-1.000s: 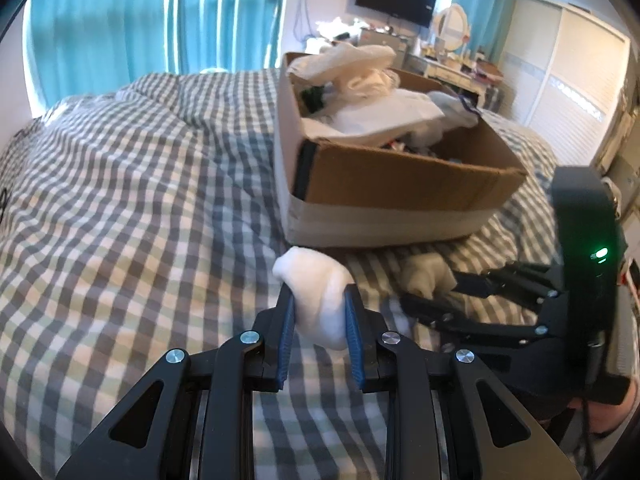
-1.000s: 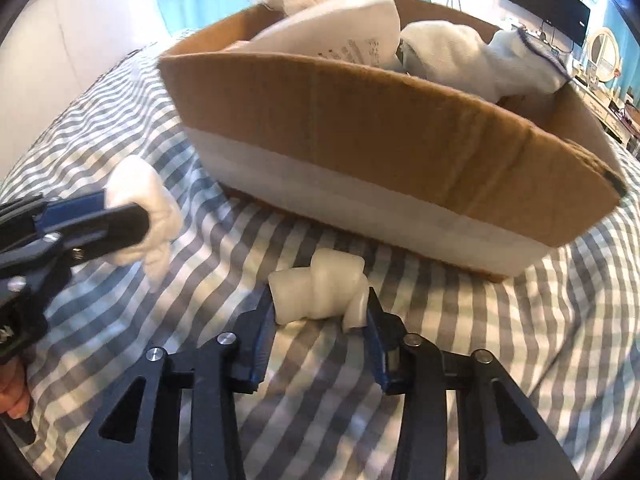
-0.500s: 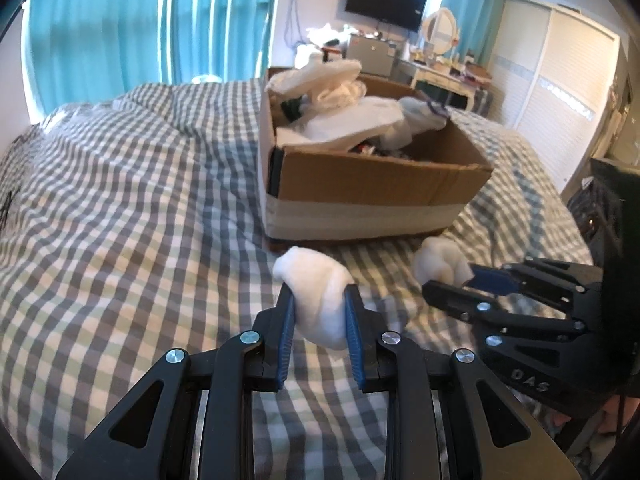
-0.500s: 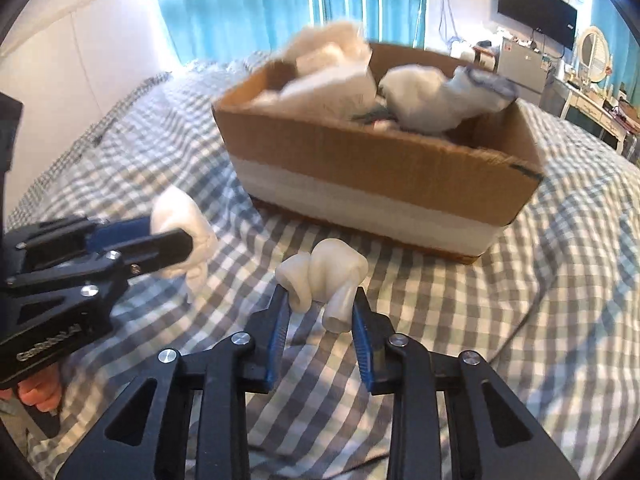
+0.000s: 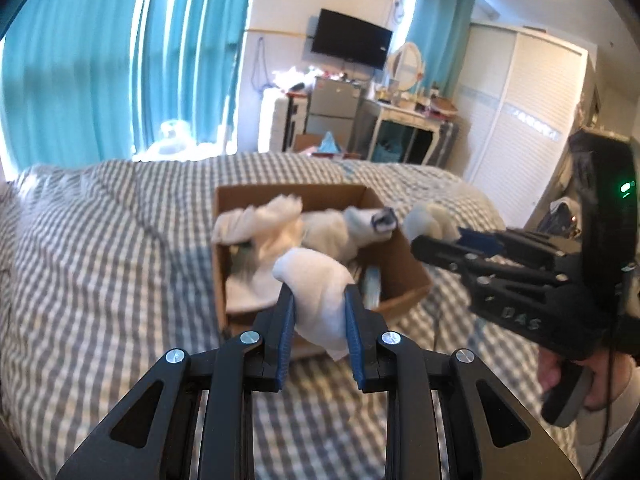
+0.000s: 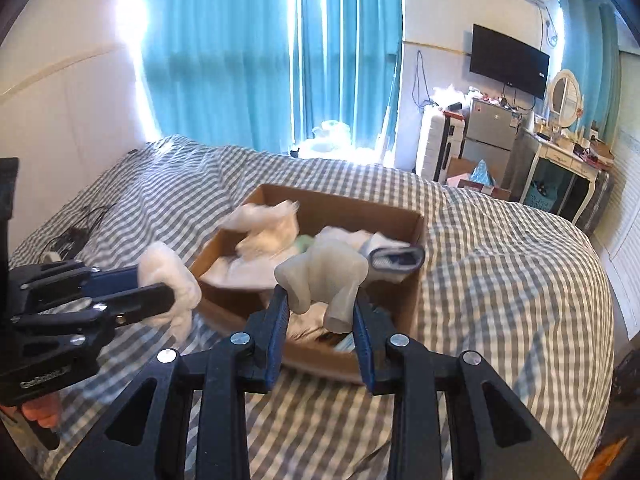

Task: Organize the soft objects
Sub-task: 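Carry both socks over the box and open both grippers to drop them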

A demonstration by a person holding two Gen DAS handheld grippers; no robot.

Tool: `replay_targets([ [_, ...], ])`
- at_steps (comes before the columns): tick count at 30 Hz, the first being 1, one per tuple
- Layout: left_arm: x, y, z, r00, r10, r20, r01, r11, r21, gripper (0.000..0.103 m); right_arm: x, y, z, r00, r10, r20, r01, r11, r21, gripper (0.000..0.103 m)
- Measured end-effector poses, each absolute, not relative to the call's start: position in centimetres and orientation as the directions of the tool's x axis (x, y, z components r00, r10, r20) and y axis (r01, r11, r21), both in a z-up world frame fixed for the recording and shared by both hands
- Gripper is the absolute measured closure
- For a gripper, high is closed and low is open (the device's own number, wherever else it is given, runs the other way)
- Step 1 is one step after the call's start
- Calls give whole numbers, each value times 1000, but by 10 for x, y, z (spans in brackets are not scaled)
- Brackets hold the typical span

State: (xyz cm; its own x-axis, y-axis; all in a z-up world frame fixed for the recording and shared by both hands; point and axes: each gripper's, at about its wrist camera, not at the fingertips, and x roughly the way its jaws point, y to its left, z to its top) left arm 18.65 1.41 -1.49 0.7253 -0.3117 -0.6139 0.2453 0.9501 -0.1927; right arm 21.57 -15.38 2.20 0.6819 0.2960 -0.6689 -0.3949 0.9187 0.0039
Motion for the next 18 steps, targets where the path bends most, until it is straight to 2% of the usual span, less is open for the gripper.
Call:
replay_targets([
  [5, 219, 8, -15, 714, -308, -629, 249, 951, -183, 80, 244, -152, 7, 655, 291, -697, -396, 918, 12, 68],
  [7, 229, 4, -21, 703, -307, -641, 254, 951, -177, 80, 254, -151, -1, 632, 297, -716, -400, 916, 26, 60],
  [9, 236, 2, -28, 696, -304, -651, 259, 951, -168, 80, 258, -155, -6, 638, 307, -706, -383, 922, 54, 46],
  [11, 240, 1, -32, 689, -308, -656, 264, 950, -170, 80, 262, -161, -5, 644, 327, -691, -374, 923, 88, 39],
  [18, 254, -13, -46, 656, -342, -673, 292, 937, -191, 79, 270, -182, 6, 693, 299, -656, -324, 942, 87, 39],
])
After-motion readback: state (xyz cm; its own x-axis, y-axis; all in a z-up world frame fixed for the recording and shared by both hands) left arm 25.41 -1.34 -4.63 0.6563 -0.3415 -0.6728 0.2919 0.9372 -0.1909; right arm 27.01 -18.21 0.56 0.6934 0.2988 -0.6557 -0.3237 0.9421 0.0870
